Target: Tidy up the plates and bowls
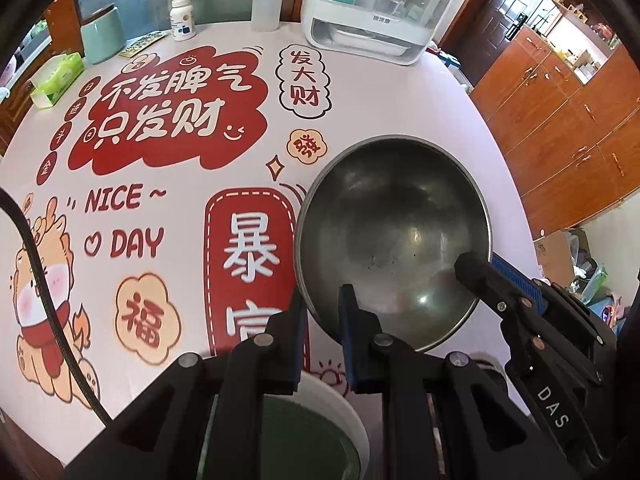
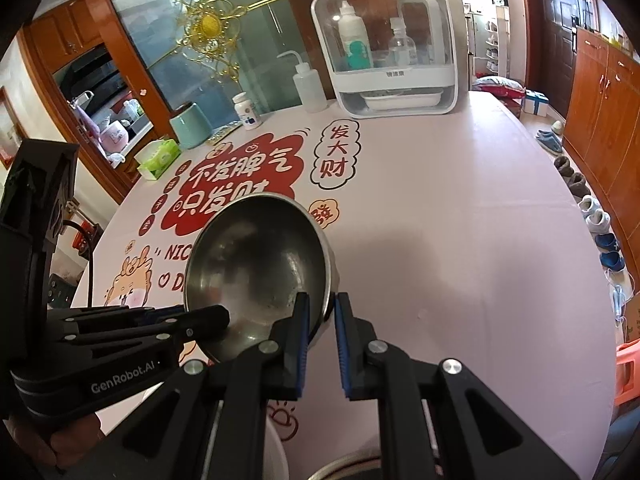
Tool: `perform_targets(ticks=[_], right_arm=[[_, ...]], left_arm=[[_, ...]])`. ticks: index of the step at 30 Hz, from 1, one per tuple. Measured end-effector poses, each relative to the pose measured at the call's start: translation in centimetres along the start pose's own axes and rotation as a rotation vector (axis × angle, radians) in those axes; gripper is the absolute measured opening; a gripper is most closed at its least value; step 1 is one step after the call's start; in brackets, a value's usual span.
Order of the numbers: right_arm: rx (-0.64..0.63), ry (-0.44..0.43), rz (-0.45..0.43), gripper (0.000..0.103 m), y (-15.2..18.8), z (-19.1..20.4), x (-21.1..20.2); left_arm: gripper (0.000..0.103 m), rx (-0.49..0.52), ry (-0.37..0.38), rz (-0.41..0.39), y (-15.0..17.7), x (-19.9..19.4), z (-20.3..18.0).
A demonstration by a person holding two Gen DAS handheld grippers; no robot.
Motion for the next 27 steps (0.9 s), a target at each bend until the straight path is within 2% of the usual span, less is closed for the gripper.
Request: perform_targets(ticks=[17, 27], right_arm=[[-0.02, -0.015, -0.02, 0.013, 4.3, 0.2, -5.5], [-0.031, -0.003, -0.009, 0.013, 7.3, -0.5, -7.7]], left_arm=[[0.015, 0.051, 0.011, -0.016, 5.7, -4.3, -2.3], [0.015, 0.069, 0.012, -0.012, 9.0, -5.1, -4.1]])
Point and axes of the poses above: each gripper's, at about its wrist camera, not at the fingertips, and x roughly the way its jaws point, z to its left, y to its underside, the point moved 10 cm from there along x, roughly the way its jaws point, and after that the axes turned 1 degree about y, right-handed, at the moved point
